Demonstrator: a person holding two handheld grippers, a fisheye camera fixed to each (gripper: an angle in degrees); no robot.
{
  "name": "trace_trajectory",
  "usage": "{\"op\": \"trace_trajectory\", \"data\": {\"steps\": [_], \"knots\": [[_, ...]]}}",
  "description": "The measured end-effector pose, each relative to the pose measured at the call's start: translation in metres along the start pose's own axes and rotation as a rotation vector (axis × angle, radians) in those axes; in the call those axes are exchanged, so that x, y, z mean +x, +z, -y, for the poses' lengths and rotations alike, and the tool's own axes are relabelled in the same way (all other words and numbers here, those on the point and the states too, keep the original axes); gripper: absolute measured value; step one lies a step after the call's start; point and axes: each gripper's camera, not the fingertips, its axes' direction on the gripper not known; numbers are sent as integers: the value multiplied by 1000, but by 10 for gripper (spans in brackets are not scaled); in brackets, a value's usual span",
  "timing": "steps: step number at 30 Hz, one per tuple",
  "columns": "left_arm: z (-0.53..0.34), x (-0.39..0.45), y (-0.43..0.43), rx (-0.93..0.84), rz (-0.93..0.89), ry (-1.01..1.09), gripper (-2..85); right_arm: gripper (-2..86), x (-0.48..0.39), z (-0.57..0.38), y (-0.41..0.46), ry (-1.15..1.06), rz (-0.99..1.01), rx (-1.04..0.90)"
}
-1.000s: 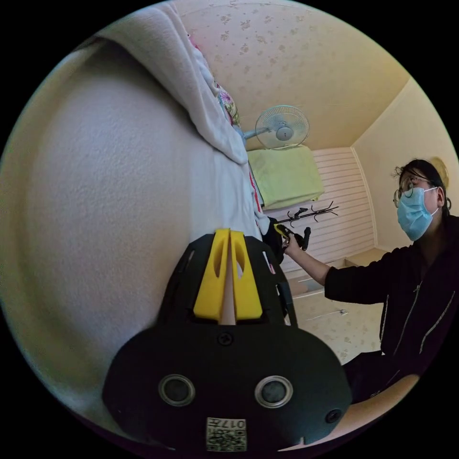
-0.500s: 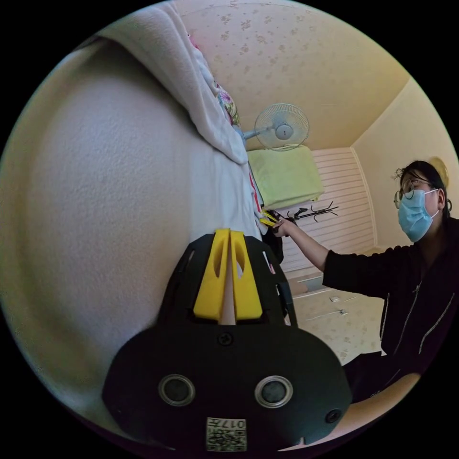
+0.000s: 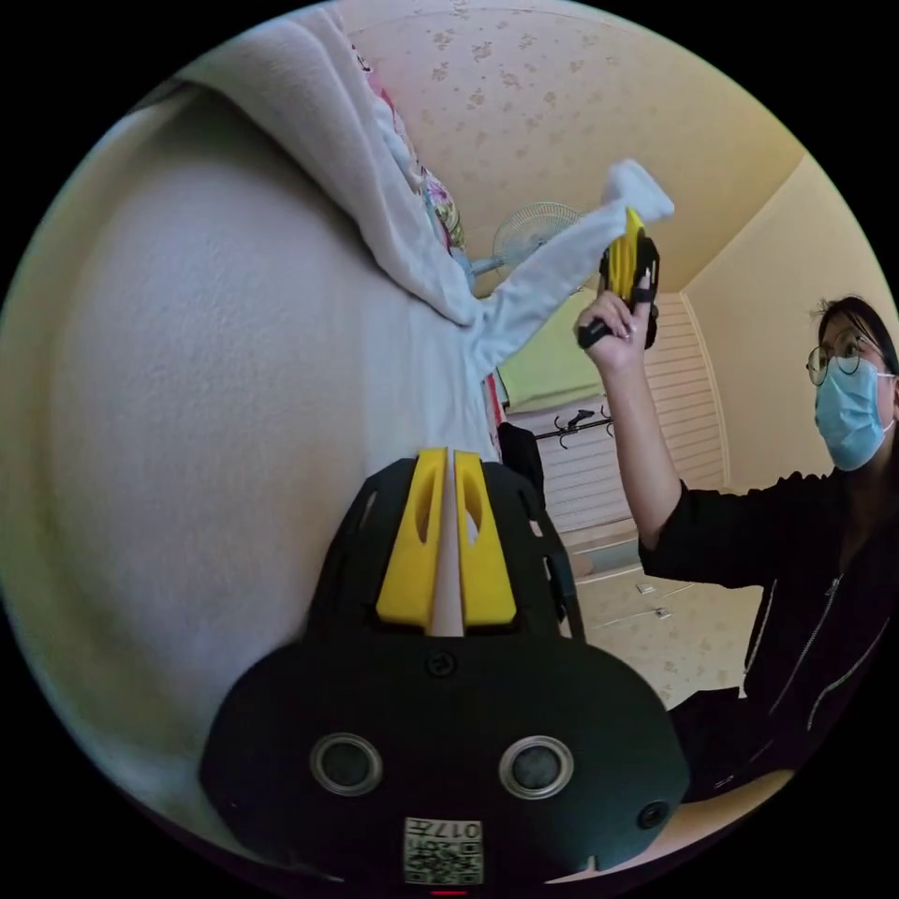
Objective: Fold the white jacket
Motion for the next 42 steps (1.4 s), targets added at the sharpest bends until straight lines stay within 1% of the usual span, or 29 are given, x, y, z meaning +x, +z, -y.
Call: {"op": "trace_trajectory", "data": {"steps": [1,2,3,4,5,6,7,9,11,13,14,16,18,19,21,22,23,25,26,27,30,32,36,37,38,39,40,41,42], "knots": [[0,4,0,-6,-22,-6,46,48,-9,-22,56,-6,-12,-146],[-1,10,-3,-12,-61,-11,54,52,-12,-35,83,-8,-17,-222],[-3,14,-6,-6,-79,-7,55,60,-13,-66,133,-5,-38,-402],[-10,23,-17,32,-97,2,59,68,-7,-96,169,41,-79,-567],[-20,34,-33,90,-96,14,62,72,-4,-109,181,73,-91,-629],[-25,39,-42,117,-94,19,65,77,-5,-123,183,97,-76,-615],[-34,48,-58,160,-88,34,71,83,-11,-124,167,82,-12,-532],[-42,62,-82,189,-35,52,89,89,-14,-117,145,99,93,-484],[-35,83,-112,228,102,92,106,92,-14,-107,120,115,124,-434],[-17,98,-128,278,216,141,126,94,-11,-93,85,105,4,-378],[0,107,-135,307,274,178,136,95,-10,-90,80,94,-41,-381],[32,113,-138,314,318,217,139,98,-5,-77,70,53,-188,-446],[69,111,-130,283,342,211,143,96,-1,-70,65,53,-220,-438],[92,105,-118,239,378,179,144,94,0,-68,60,70,-212,-388],[122,88,-89,112,485,83,137,90,3,-69,52,113,-182,-295],[135,76,-66,6,562,23,120,87,6,-72,48,153,-158,-235],[140,75,-53,-14,647,27,92,85,8,-74,46,173,-147,-208],[142,81,-45,-15,757,16,77,80,13,-84,33,236,-121,-99],[143,85,-43,-15,764,-4,54,80,14,-86,29,246,-133,-72],[143,88,-44,-13,763,-15,42,80,15,-89,19,272,-203,-21],[140,118,-57,19,616,8,39,87,18,-89,-4,327,-442,46],[129,152,-76,83,544,21,39,90,20,-84,-12,349,-517,53],[103,175,-102,214,630,43,40,89,27,-72,18,312,-667,-186],[94,161,-105,247,658,15,40,86,30,-72,34,258,-673,-254],[88,136,-104,237,658,-67,40,86,32,-72,43,234,-671,-291],[86,120,-103,211,637,-129,40,84,39,-72,61,218,-681,-364],[82,91,-102,160,566,-230,40,82,48,-69,78,225,-705,-416],[76,76,-105,176,493,-247,40,81,53,-67,86,225,-721,-434],[73,73,-108,200,472,-243,40,77,60,-59,97,205,-755,-437]]}}
